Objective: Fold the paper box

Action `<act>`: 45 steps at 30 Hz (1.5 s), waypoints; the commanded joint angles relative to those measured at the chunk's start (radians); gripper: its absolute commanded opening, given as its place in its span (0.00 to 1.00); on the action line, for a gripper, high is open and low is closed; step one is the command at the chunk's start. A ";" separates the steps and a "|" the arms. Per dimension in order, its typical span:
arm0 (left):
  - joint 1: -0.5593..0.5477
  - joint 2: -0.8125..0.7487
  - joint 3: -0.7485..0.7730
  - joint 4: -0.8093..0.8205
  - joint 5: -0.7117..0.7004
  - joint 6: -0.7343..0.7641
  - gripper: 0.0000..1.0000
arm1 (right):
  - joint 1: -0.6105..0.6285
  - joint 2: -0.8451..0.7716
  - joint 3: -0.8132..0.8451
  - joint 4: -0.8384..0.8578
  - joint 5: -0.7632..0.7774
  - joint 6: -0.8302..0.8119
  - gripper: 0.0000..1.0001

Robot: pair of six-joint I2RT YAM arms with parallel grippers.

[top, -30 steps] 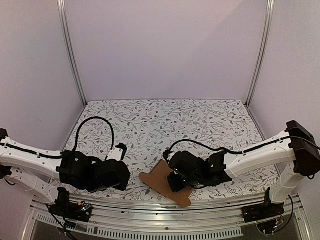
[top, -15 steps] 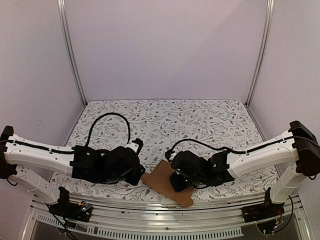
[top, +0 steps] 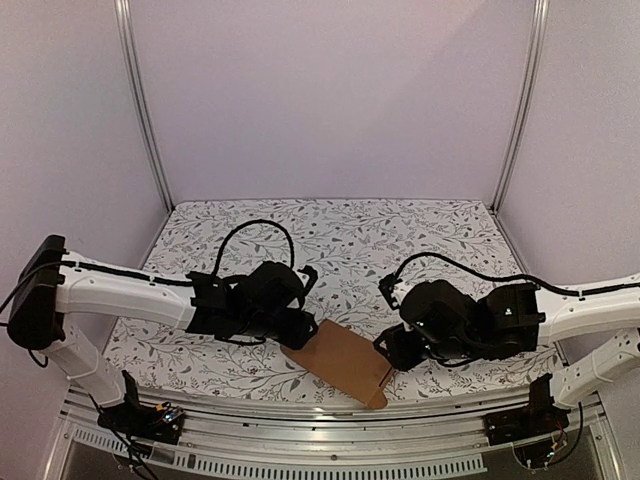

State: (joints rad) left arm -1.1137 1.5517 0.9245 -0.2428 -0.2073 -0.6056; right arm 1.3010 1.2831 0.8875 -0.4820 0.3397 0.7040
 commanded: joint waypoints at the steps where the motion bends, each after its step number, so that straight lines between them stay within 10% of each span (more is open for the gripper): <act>1: 0.018 0.080 0.034 0.026 0.079 0.048 0.34 | 0.008 -0.050 -0.083 -0.125 0.026 0.109 0.50; 8: 0.028 0.155 0.031 0.053 0.127 0.041 0.34 | 0.015 -0.065 -0.195 -0.008 0.028 0.283 0.75; 18: 0.029 0.148 -0.033 0.092 0.172 -0.021 0.32 | 0.009 -0.035 -0.295 0.277 0.048 0.494 0.80; 33: 0.019 0.075 -0.162 0.168 0.132 -0.194 0.25 | 0.007 0.071 -0.351 0.386 0.043 0.727 0.67; 45: 0.014 -0.065 -0.257 0.169 0.074 -0.282 0.25 | -0.068 0.153 -0.330 0.473 -0.017 0.636 0.38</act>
State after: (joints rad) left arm -1.0973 1.5249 0.7044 -0.0288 -0.1081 -0.8524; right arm 1.2606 1.4010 0.5507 -0.0139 0.3515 1.3960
